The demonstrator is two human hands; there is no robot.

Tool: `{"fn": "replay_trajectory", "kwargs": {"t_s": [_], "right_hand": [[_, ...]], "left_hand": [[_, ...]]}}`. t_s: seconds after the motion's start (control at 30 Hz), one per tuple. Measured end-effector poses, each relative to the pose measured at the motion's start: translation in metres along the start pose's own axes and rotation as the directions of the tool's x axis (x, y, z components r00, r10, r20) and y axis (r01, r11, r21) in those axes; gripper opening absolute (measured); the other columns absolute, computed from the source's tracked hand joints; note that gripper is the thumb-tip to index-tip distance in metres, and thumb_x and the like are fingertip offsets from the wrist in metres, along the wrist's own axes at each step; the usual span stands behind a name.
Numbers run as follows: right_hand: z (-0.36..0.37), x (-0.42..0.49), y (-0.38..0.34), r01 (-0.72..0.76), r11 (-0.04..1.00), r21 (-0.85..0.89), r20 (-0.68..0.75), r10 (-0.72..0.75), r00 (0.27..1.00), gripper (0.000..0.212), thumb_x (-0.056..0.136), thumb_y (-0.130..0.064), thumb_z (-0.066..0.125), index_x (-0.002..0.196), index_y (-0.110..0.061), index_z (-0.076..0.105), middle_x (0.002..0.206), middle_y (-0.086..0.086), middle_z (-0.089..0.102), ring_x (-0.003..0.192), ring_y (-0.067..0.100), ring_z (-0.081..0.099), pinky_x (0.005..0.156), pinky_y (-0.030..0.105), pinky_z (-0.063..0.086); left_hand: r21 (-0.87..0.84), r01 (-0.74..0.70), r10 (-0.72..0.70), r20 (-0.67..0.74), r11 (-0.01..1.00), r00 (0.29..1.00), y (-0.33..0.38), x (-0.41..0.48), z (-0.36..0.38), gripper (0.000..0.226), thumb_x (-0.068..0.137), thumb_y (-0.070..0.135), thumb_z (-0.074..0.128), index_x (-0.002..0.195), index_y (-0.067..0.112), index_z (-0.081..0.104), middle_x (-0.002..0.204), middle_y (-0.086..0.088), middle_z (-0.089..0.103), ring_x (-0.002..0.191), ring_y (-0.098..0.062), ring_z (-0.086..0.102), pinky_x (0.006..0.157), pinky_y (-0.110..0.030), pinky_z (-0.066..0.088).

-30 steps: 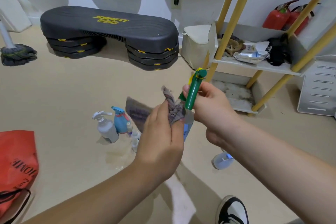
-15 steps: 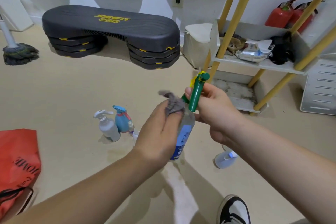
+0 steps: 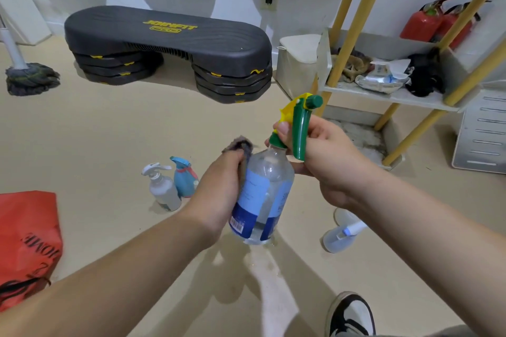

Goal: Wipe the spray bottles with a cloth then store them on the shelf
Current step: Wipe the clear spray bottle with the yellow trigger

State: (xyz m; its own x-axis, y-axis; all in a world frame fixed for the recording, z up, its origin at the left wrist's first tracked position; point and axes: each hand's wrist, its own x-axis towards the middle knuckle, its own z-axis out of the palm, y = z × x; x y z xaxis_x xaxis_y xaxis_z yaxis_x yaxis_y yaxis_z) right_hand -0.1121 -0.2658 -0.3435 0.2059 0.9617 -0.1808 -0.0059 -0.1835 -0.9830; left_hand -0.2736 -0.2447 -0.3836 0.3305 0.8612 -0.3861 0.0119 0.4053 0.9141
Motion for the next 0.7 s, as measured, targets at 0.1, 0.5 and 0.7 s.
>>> {"fn": "replay_trajectory", "kwargs": {"t_s": [0.1,0.5,0.7], "right_hand": [[0.006,0.005,0.009,0.013,1.000,-0.023,-0.088,-0.015,0.996,0.010,0.098,-0.017,0.070,0.090,-0.020,0.066,0.082,0.003,0.062,0.081,0.016,0.058,0.080,0.040,0.052],[-0.010,0.014,0.010,-0.035,0.996,0.077,-0.376,0.062,0.925,0.020,0.099,-0.022,0.069,0.106,-0.003,0.065,0.088,0.007,0.063,0.084,0.021,0.056,0.093,0.047,0.056],[0.012,0.007,0.021,-0.028,0.997,-0.076,-0.233,0.010,0.972,0.010,0.094,-0.013,0.071,0.090,-0.012,0.063,0.077,0.007,0.057,0.070,0.016,0.050,0.062,0.028,0.041]], "left_hand": [[0.375,-0.434,0.458,0.027,0.819,0.889,-0.002,-0.018,0.014,0.020,0.103,0.034,0.041,0.101,0.031,0.060,0.086,0.016,0.065,0.086,-0.008,0.060,0.082,-0.035,0.050],[0.142,-0.141,0.164,-0.167,0.980,0.972,-0.048,-0.015,0.008,0.025,0.112,0.019,0.039,0.118,0.021,0.063,0.102,0.015,0.072,0.097,0.001,0.068,0.073,-0.008,0.047],[0.078,-0.298,0.307,-0.190,0.951,0.932,0.012,-0.025,0.028,0.023,0.107,0.019,0.048,0.091,0.015,0.063,0.068,0.013,0.061,0.065,-0.001,0.058,0.064,-0.017,0.048]]}}
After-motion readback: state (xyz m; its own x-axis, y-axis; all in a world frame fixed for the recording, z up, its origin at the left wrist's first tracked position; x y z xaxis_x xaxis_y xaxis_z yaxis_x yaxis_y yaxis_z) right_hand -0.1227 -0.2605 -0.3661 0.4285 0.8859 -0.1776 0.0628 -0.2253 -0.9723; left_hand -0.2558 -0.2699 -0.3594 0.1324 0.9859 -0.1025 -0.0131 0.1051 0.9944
